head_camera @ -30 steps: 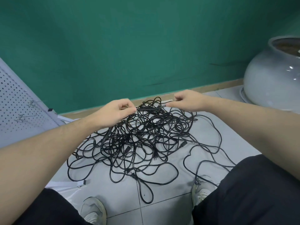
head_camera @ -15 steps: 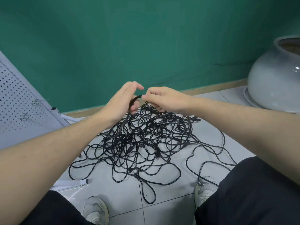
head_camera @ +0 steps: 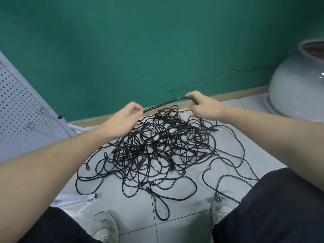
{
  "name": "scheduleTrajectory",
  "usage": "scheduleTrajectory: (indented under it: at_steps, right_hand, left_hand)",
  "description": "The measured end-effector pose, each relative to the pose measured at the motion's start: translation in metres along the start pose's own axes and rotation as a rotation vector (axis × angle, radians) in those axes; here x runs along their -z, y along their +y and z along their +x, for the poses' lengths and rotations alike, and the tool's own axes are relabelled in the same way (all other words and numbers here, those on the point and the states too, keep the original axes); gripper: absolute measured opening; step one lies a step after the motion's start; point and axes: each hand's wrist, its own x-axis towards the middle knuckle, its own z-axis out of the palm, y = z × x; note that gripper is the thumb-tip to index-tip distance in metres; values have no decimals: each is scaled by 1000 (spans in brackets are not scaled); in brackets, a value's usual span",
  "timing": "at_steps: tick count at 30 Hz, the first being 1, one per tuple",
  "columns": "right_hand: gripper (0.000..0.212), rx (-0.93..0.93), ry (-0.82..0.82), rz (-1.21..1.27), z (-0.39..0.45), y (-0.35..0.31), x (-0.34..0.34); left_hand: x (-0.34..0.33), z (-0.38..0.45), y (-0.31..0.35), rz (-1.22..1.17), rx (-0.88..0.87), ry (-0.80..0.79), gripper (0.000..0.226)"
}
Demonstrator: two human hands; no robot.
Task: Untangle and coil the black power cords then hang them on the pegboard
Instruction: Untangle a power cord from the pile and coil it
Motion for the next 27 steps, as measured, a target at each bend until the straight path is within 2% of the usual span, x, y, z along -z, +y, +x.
scheduleTrajectory:
  at_steps: [3,6,10,13,16,18,20,22,24,27]
  right_hand:
    - [69,126,-29,-287,1,-3,-3]
    - [66,314,-75,-407,1,-23,-16]
    - [33,390,-197,-141,-10,-54,-40]
    - [22,373,-166,-191,-8,-64,-36]
    - [43,324,-124,-87,-9,-68,-27]
    - [48,310,-87,71,-11,-67,-21]
    - [49,293,-62,189,-10,-59,-14]
    - [51,247,-33,273,-10,-48,-6]
    - [57,189,16,316,-7,-33,2]
    - [58,87,78,233,1,-10,7]
  left_hand:
    - [-2,0,10,-31,-4,-36,36]
    - [-10,-2,26,-37,-25,-56,55]
    - [-20,-5,52,-99,-53,13,38]
    - [-20,-6,53,-91,-40,44,35]
    - [-14,-6,42,-84,-94,7,41]
    - [-8,-7,32,-97,-112,-45,60]
    - [-1,-9,19,-145,-54,-96,75]
    - [4,-11,5,-78,-38,-138,69]
    - [6,-11,-8,42,-31,-164,48]
    - [6,-7,-22,127,7,-172,28]
